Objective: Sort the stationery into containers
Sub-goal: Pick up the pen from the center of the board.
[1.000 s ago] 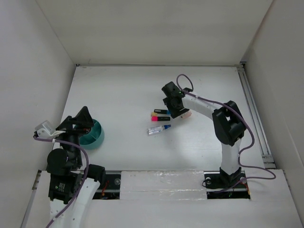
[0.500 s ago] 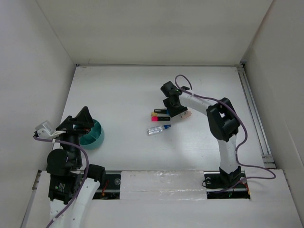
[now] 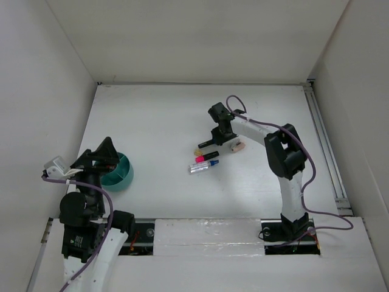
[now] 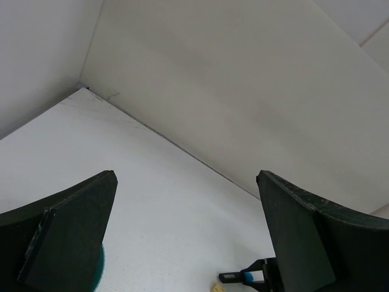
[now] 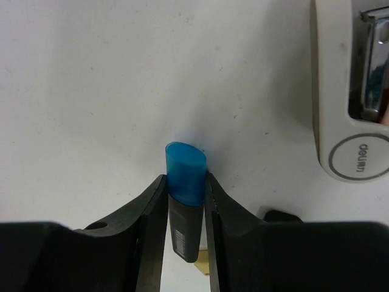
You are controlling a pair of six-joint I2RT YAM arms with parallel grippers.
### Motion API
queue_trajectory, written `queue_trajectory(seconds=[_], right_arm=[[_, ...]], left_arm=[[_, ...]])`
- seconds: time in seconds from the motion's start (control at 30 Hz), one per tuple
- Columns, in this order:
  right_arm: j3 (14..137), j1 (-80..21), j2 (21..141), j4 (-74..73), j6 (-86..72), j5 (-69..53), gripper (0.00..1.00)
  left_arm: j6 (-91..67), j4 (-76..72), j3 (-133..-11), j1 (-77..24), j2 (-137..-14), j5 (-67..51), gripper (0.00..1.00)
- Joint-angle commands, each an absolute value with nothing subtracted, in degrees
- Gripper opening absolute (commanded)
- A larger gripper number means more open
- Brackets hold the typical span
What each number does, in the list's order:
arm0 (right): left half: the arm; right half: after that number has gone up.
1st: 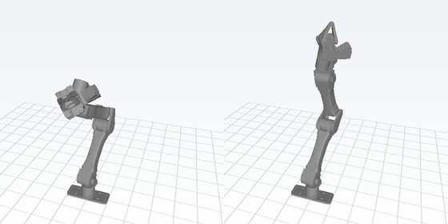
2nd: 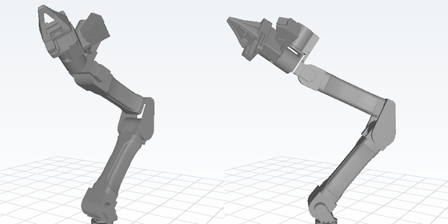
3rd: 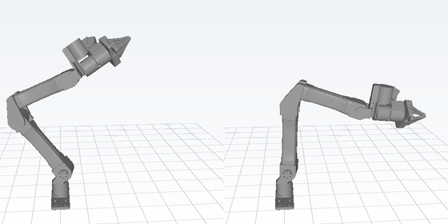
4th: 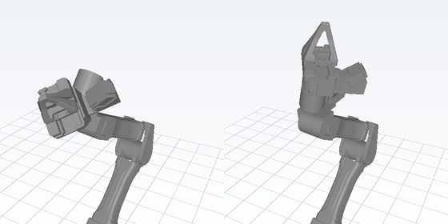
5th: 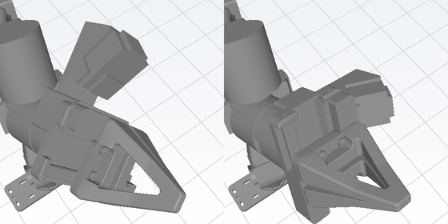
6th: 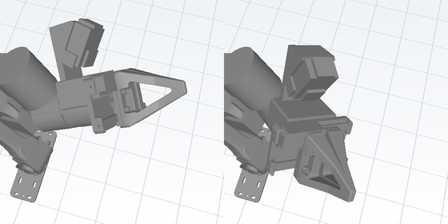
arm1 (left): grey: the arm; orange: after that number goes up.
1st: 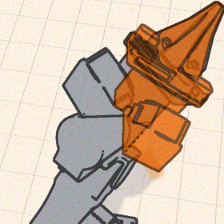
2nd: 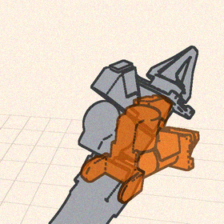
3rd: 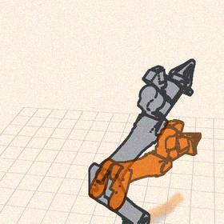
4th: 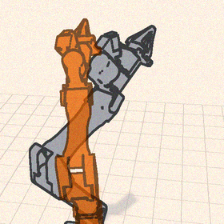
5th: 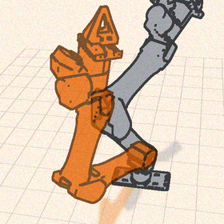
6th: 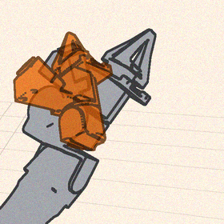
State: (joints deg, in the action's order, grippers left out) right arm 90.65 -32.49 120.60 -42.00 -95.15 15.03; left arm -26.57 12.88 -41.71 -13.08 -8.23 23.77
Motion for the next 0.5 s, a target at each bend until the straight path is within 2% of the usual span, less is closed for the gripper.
queue_trajectory(seconds=[0.0,0.2,0.37,0.47], right_arm=[[92.0,-31.3,123.5,-41.4,-94.0,14.0,0.0],[95.8,-30.1,124.7,-40.3,-91.0,13.4,0.0],[97.3,-30.1,121.6,-35.3,-86.9,16.7,0.0],[96.0,-31.3,117.9,-27.4,-80.0,15.1,0.0]], left_arm=[[-25.8,11.3,-41.7,-13.4,-7.2,24.2,1.0],[-25.8,11.3,-41.7,-13.4,-7.8,23.6,1.0],[-24.6,10.1,-41.7,-13.4,-10.9,17.6,1.0],[-24.1,9.4,-42.3,-13.4,-13.1,12.1,1.0]])
